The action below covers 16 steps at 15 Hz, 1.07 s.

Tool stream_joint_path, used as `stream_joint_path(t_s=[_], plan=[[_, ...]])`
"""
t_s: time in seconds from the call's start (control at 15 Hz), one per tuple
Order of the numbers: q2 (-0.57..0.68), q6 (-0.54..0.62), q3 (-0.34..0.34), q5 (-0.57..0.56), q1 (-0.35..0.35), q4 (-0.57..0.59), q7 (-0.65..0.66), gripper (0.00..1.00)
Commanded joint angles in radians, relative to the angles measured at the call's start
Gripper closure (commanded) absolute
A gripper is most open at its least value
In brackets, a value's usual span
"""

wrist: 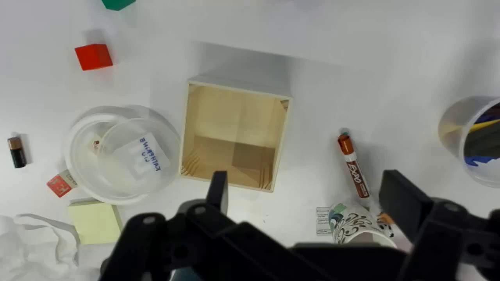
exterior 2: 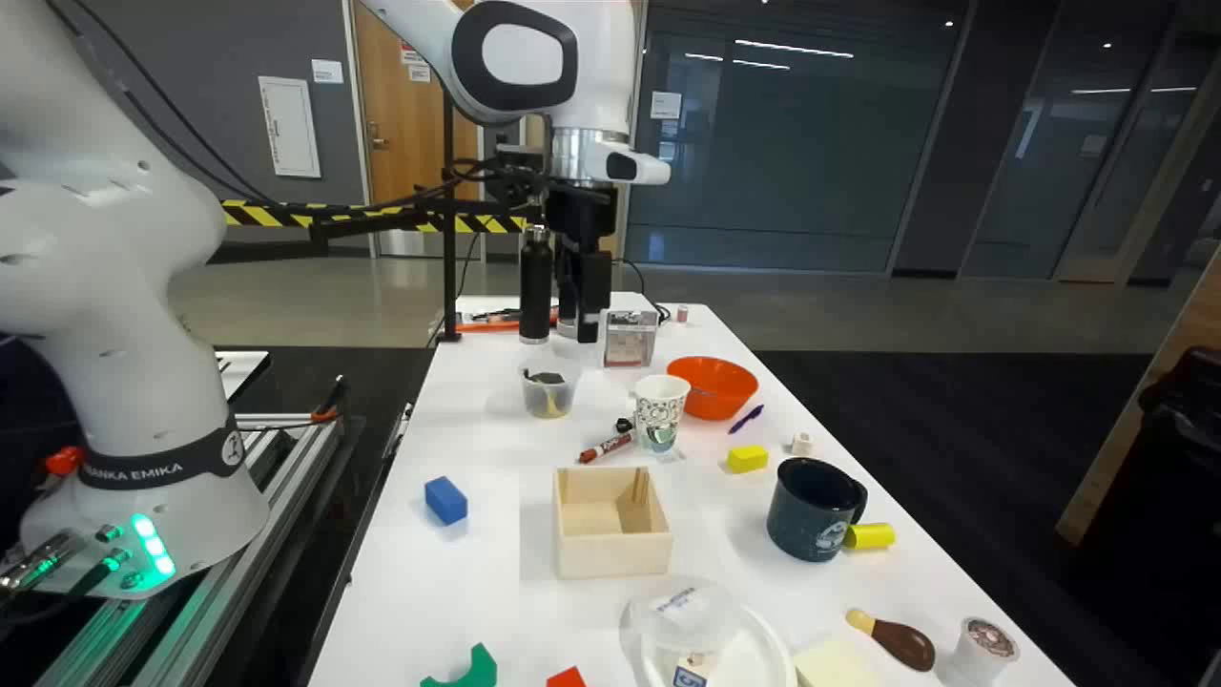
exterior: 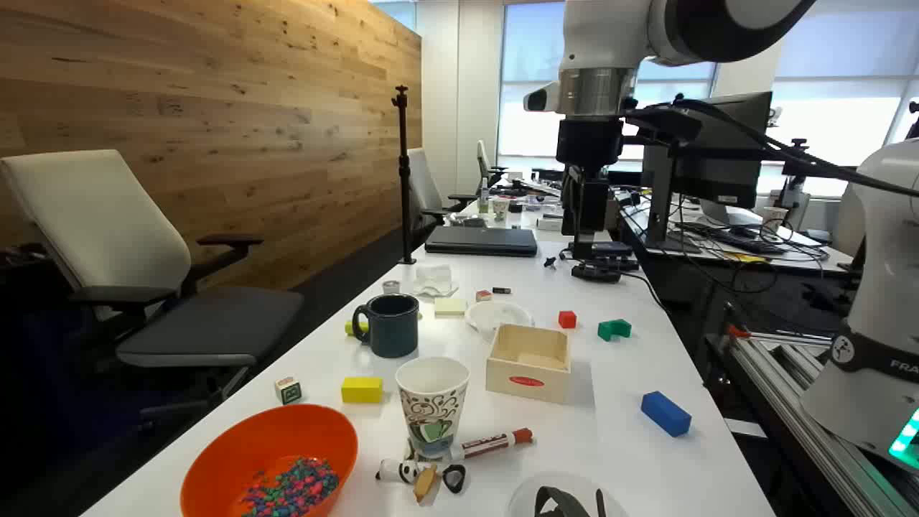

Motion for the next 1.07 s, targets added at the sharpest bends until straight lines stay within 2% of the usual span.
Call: stream_joint_path(t_s=[0.0, 0.67, 1.0], plan=[[0.000, -0.002, -0.011, -0.004, 0.011, 0.001, 0.004, 0.00], [-0.002, 0.018, -0.013, -0.004, 0.008, -0.007, 0.011, 0.00], [-0.001, 0.159, -0.071, 0.000, -0.018, -0.012, -0.030, 0.00]])
